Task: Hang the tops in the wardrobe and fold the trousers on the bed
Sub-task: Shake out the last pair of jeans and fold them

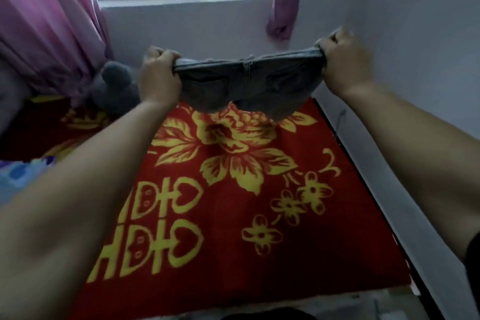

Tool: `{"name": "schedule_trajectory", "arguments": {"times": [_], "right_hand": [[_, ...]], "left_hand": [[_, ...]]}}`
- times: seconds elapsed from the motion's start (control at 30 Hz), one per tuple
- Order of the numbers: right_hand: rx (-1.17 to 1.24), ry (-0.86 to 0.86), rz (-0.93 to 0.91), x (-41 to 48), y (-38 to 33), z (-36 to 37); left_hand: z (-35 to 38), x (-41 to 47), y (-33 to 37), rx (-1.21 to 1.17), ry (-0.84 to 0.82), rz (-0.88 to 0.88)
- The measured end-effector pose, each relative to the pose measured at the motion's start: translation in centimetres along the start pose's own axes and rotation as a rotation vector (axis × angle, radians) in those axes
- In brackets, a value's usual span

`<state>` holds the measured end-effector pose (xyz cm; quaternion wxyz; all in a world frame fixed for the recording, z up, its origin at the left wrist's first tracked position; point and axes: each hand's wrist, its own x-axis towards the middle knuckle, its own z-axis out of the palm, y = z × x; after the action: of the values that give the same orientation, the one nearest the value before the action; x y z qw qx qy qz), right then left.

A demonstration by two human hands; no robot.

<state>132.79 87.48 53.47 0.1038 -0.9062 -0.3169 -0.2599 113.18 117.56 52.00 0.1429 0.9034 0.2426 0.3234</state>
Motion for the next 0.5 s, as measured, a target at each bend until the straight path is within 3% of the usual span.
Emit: {"name": "schedule_trajectory", "arguments": {"times": [0.3, 0.5], "right_hand": [[-0.043, -0.700, 0.082, -27.1, -2.5, 17.3], [-0.087, -1.011, 0.135, -41.8, -4.1, 22.2]], "left_hand": [[14.4, -27.3, -11.2, 0.344, -0.707, 0.039], [18.8, -40.4, -14.6, 0.450, -1.004, 0.054]]}}
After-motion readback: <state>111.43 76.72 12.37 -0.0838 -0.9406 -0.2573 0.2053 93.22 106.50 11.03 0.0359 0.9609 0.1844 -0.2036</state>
